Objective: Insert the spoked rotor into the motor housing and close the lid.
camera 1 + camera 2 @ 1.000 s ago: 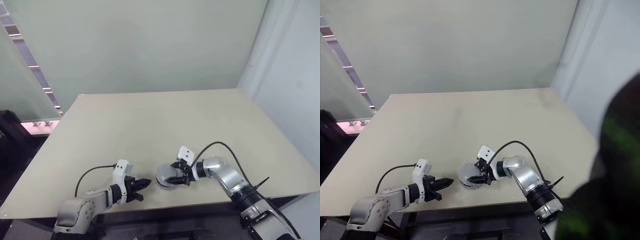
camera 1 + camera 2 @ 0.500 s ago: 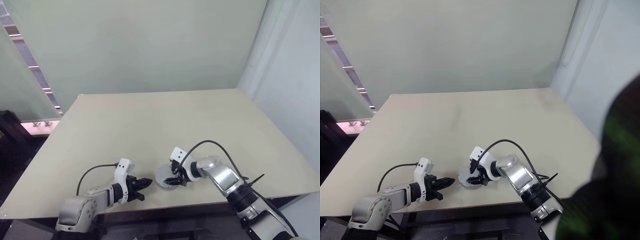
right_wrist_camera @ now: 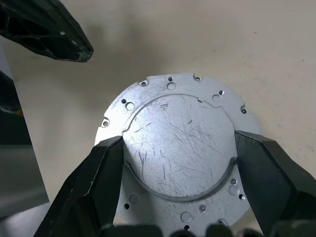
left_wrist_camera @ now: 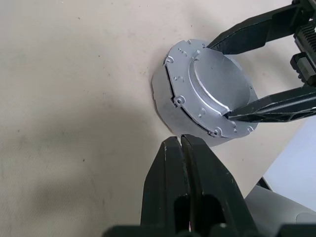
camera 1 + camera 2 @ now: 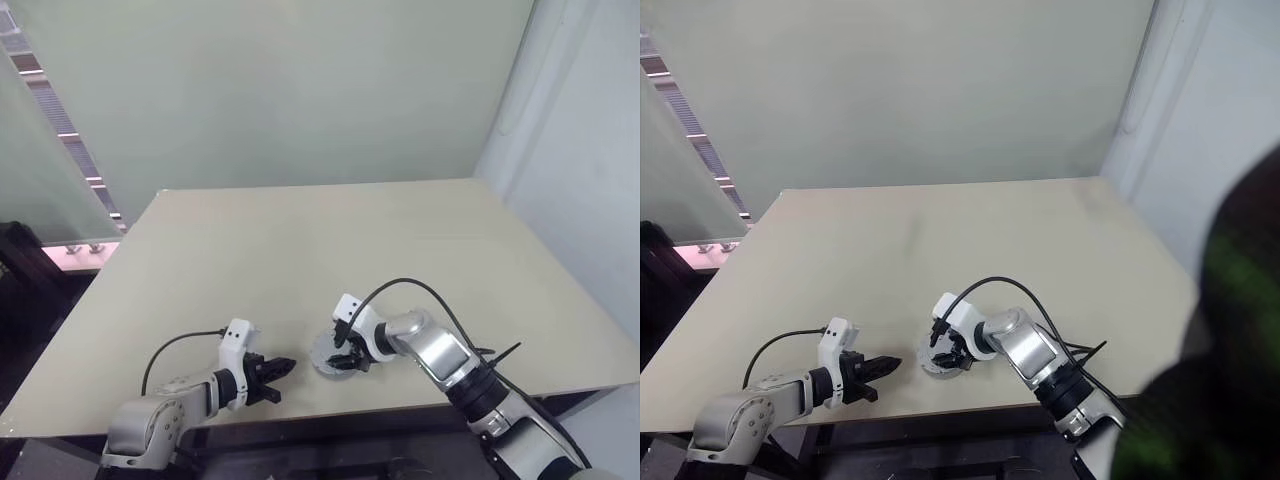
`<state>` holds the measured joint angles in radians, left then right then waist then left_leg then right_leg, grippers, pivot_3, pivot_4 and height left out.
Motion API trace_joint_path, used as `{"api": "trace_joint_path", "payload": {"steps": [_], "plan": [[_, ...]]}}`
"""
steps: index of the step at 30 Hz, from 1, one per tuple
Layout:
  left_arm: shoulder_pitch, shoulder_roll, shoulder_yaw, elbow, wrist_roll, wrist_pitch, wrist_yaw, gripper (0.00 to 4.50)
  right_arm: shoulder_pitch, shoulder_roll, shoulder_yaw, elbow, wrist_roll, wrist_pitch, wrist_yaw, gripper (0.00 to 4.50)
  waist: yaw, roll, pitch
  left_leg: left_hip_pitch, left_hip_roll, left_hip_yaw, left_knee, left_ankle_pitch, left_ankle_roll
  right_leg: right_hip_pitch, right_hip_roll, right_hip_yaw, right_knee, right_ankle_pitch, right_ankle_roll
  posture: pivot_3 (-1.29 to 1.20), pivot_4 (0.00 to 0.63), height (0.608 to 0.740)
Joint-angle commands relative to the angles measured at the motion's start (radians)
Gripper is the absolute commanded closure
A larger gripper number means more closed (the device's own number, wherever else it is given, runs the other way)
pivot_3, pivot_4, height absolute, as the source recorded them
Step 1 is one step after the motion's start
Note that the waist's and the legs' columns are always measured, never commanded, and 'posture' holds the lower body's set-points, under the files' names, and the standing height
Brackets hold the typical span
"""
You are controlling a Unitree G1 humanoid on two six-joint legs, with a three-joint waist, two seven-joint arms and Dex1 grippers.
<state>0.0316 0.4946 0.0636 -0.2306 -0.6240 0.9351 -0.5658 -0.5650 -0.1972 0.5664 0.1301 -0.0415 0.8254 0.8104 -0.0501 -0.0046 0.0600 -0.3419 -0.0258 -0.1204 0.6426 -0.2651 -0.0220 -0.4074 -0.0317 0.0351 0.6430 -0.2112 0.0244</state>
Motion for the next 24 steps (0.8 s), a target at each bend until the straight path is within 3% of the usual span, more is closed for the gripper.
{"api": "trace_joint_path", "payload": {"steps": [1, 6, 24], "plan": [[-0.01, -0.003, 0.006, -0.024, 0.003, -0.018, -0.002, 4.5, 0.004, -0.018, 0.042, 0.007, -0.012, 0.054, 0.006, 1.29, 0.0, 0.0, 0.0, 0.0, 0.0, 0.0, 0.0, 0.0, 0.0, 0.0, 0.0, 0.0, 0.0, 0.0, 0.0, 0.0, 0.0, 0.74], [-0.018, -0.007, -0.004, -0.017, 0.009, -0.022, -0.002, 4.5, -0.01, -0.038, 0.072, 0.007, -0.021, 0.076, 0.005, 1.29, 0.0, 0.0, 0.0, 0.0, 0.0, 0.0, 0.0, 0.0, 0.0, 0.0, 0.0, 0.0, 0.0, 0.0, 0.0, 0.0, 0.0, 0.74], [-0.036, -0.02, -0.017, -0.002, 0.035, -0.026, -0.01, 4.5, -0.041, 0.048, 0.009, 0.024, 0.023, 0.231, -0.082, 1.29, 0.0, 0.001, -0.002, 0.001, 0.001, 0.0, 0.0, 0.0, 0.0, 0.0, 0.001, 0.0, 0.0, 0.0, 0.0, 0.0, 0.0, 0.74]]}}
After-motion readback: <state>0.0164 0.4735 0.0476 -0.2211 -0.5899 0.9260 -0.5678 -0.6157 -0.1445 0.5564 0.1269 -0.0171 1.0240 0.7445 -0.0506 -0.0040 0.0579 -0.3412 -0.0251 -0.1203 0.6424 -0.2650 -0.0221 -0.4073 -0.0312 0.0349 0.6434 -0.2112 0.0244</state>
